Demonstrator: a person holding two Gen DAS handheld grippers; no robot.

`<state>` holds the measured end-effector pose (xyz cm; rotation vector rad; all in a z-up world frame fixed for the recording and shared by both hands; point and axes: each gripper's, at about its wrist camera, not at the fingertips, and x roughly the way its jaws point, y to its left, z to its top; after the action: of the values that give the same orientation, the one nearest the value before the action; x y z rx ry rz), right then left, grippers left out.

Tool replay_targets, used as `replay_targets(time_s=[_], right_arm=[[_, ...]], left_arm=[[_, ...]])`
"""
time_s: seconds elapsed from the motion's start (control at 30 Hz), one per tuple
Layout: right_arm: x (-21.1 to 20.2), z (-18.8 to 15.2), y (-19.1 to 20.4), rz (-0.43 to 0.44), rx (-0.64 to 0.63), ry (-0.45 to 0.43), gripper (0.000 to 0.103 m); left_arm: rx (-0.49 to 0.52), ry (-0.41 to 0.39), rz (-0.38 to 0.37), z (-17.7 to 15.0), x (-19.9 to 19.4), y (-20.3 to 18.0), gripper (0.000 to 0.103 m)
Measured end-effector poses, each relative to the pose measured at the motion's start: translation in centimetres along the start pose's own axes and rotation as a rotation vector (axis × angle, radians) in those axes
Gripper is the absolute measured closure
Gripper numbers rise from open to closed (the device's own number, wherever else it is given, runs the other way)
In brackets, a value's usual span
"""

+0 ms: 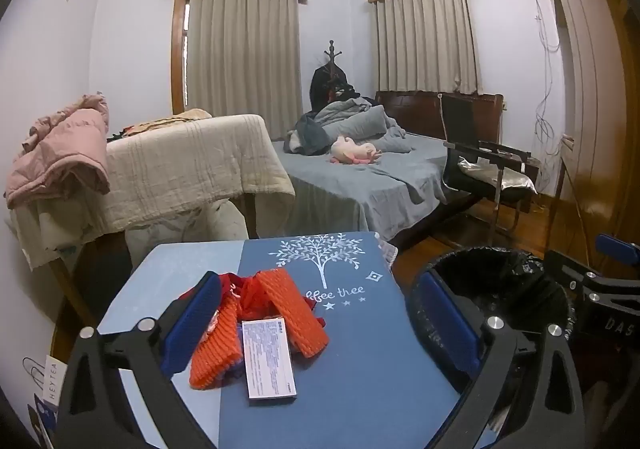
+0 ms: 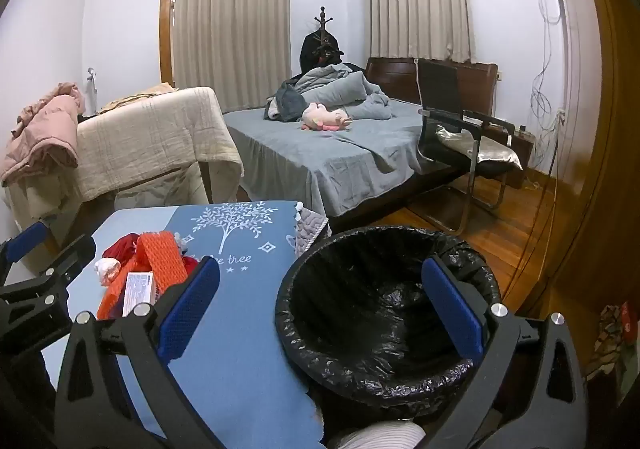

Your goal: Collect trash

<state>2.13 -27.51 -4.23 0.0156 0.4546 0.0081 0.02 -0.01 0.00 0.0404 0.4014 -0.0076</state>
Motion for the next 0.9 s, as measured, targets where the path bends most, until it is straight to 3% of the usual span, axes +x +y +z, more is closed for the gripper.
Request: replay_targets(time_s=[0.9], right_arm=[[0.18, 0.02, 0.26, 0.000, -0.003, -0.001, 0.005]], left_arm=[[-0.005, -0.009, -0.003, 0.00, -0.08, 0.03, 0.006]])
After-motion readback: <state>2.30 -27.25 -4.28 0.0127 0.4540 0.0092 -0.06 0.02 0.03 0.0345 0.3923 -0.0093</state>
